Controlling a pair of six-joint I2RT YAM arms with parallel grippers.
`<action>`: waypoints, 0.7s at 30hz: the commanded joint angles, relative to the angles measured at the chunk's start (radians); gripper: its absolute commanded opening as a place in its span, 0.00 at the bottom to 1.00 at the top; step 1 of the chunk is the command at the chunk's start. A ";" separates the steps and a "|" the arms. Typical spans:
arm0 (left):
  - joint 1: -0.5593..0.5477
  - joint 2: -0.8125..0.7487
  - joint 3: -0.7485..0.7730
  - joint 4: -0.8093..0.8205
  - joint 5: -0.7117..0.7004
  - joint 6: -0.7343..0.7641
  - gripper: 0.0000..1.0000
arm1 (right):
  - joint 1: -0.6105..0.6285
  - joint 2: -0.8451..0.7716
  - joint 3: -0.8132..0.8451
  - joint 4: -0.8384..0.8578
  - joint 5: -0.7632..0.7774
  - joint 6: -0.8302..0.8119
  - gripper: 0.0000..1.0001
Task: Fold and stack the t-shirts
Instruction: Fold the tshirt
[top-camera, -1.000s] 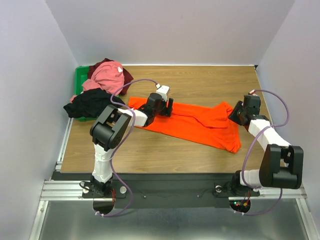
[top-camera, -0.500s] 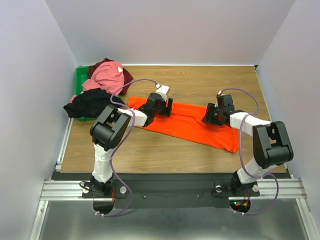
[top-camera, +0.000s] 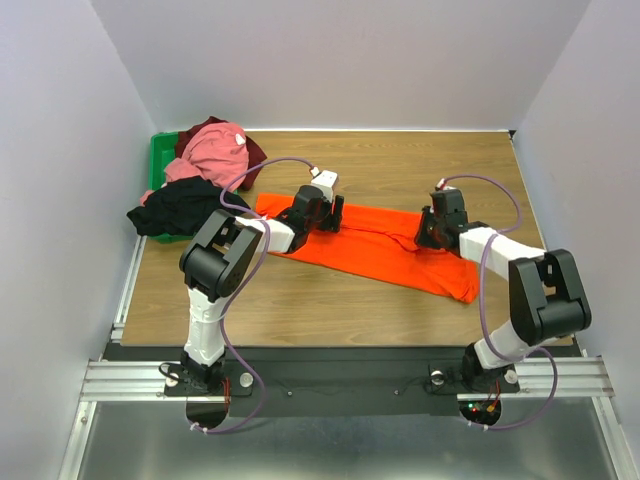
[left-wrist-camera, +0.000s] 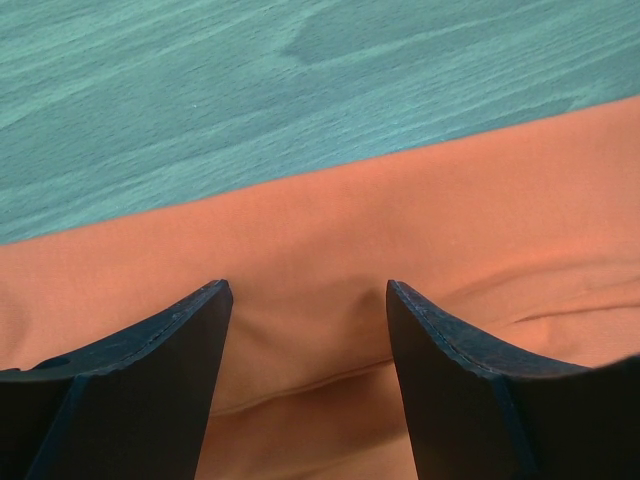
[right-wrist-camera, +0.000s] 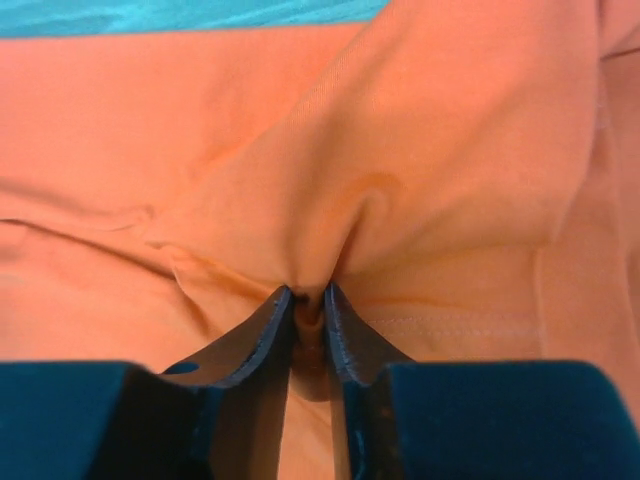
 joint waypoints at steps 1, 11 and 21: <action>0.009 0.007 0.020 -0.041 -0.006 0.006 0.74 | 0.008 -0.098 -0.014 0.005 0.047 0.006 0.29; 0.009 0.011 0.023 -0.047 -0.007 0.006 0.73 | 0.019 -0.149 -0.030 -0.025 0.027 -0.003 0.00; 0.009 0.011 0.025 -0.047 -0.006 0.006 0.73 | 0.051 -0.089 -0.016 -0.034 -0.007 -0.017 0.43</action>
